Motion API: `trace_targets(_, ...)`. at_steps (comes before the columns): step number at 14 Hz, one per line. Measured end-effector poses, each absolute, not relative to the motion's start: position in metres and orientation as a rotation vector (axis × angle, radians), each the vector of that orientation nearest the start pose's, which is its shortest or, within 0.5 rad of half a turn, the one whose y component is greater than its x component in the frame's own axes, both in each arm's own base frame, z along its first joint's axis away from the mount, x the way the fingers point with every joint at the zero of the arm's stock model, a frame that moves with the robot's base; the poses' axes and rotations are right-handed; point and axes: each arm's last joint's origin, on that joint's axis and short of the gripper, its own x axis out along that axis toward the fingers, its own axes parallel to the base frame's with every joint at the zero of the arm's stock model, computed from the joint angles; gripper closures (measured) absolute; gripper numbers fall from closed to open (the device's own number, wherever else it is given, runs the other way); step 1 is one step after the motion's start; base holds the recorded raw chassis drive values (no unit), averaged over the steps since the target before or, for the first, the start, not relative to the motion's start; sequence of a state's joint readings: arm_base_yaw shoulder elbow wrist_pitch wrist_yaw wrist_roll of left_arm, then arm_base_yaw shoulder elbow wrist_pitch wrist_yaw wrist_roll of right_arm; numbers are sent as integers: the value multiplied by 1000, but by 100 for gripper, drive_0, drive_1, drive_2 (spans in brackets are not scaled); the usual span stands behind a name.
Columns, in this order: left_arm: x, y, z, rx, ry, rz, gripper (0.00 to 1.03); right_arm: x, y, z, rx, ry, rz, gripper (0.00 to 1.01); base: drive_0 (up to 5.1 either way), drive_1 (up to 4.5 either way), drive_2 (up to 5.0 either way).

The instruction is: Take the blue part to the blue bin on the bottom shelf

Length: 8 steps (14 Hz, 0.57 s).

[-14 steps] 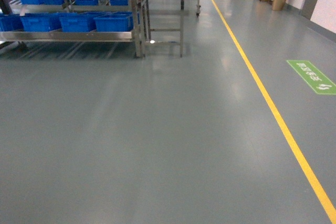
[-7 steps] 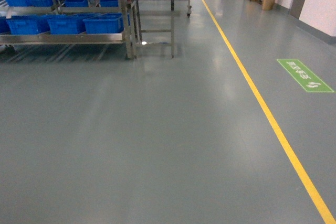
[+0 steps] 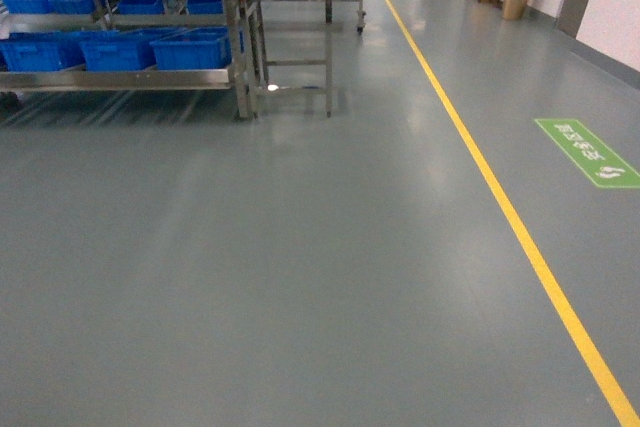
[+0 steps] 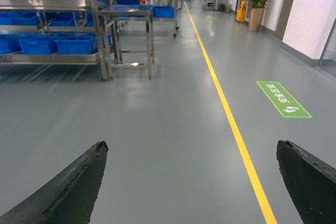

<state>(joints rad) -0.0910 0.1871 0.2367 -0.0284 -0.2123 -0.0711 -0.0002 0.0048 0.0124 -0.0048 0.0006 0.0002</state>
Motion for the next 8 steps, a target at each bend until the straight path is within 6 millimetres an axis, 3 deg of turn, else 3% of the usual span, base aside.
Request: trace_targets(8, 99, -3, 226, -74, -22, 121, 58, 97, 0, 167, 0, -2, -1, 3, -3, 425, -432)
